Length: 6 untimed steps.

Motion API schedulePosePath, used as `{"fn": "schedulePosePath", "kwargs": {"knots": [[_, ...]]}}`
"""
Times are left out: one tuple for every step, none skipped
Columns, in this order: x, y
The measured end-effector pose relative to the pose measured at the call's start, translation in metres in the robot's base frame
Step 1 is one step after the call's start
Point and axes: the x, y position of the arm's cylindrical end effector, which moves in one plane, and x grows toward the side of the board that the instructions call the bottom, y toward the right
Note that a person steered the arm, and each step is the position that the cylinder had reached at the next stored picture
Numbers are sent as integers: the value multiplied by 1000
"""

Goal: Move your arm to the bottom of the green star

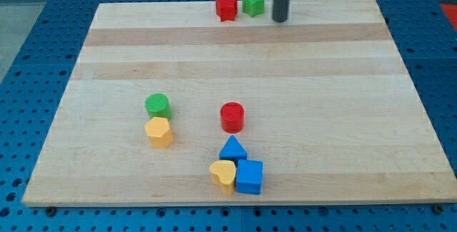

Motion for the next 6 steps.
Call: {"fn": "schedulePosePath", "kwargs": {"knots": [[-38, 54], [-56, 61], [-54, 38], [-54, -11], [-44, -39], [-15, -41]]}}
